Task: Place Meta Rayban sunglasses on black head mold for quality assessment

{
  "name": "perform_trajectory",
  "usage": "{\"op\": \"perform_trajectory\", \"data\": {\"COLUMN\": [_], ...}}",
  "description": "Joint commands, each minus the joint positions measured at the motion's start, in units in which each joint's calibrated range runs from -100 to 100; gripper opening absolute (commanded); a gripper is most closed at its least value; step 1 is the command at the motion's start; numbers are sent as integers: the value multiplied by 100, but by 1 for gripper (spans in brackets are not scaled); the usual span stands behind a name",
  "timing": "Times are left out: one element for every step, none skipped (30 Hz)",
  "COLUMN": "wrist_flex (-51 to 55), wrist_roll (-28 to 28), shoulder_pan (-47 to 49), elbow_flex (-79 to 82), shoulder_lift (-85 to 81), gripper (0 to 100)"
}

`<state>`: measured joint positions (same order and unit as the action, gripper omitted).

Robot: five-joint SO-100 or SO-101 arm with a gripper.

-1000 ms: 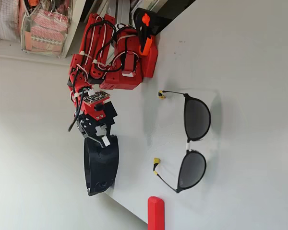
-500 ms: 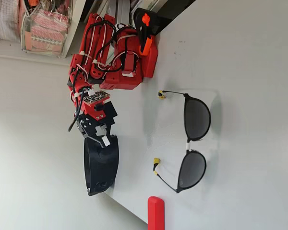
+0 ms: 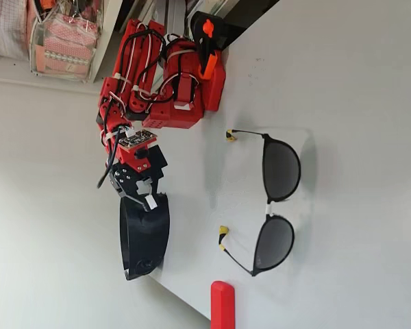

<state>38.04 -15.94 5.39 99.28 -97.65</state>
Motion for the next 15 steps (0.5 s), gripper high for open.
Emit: {"op": "perform_trajectory", "data": {"wrist_flex": [614, 1012, 1254, 1384, 1392, 1418, 1462, 1470, 1470, 1470, 1470, 1479, 1479, 1531, 1678], "wrist_roll": [-33, 37, 43, 43, 31, -21, -33, -33, -33, -40, -40, -21, -40, -46, -27], "shoulder_pan": [119, 154, 172, 233, 295, 357, 427, 419, 401, 366, 304, 260, 278, 295, 313], "elbow_flex": [27, 27, 27, 27, 27, 27, 27, 27, 27, 27, 27, 27, -19, -155, -374], "shoulder_lift": [-33, -33, -33, -41, -41, -41, -41, -41, -41, -41, -41, -41, -41, -33, -24], "gripper": [0, 0, 0, 0, 0, 0, 1, 1, 1, 1, 2, 7, 14, 20, 23]}}
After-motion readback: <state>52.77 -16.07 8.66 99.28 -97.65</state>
